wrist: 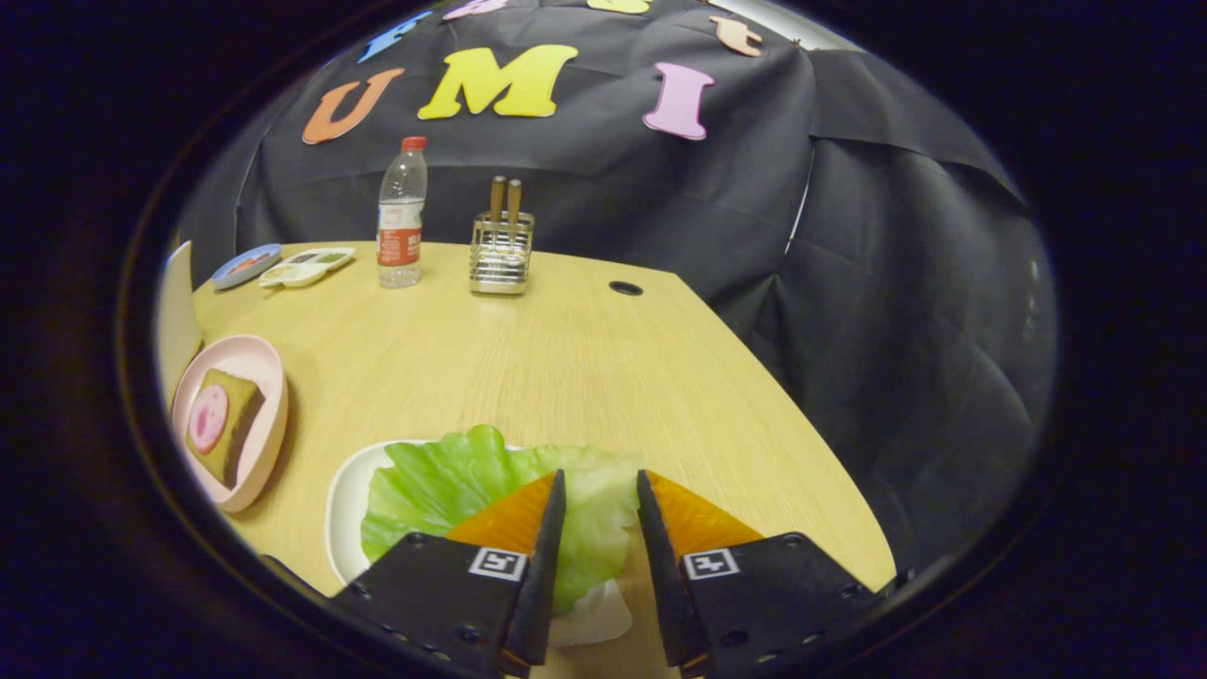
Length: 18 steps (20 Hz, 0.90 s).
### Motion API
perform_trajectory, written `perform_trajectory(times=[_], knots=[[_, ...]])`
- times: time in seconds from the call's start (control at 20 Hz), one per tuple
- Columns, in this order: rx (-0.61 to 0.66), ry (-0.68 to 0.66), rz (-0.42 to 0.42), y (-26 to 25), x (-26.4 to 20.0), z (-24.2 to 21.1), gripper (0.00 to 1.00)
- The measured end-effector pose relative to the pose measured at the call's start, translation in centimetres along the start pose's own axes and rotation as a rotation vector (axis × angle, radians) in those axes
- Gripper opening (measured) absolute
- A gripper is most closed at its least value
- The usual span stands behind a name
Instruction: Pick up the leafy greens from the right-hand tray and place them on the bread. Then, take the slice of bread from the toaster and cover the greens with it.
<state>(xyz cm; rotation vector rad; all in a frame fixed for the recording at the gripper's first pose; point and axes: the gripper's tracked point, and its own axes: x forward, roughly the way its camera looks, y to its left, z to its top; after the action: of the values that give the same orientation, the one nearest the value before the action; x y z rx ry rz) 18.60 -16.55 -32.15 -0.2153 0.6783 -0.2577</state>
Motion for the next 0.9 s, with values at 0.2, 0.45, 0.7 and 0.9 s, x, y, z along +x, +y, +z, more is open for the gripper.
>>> perform_trajectory(times=[0.2,0.45,0.7,0.9], knots=[[0.015,0.006,0.064,1.6,-0.6,0.3,0.01],[0.061,-0.038,0.126,2.6,-3.4,2.5,0.01],[0.101,-0.075,0.184,3.5,-6.7,5.0,0.01],[0.071,-0.109,0.176,3.9,-8.6,6.4,0.01]])
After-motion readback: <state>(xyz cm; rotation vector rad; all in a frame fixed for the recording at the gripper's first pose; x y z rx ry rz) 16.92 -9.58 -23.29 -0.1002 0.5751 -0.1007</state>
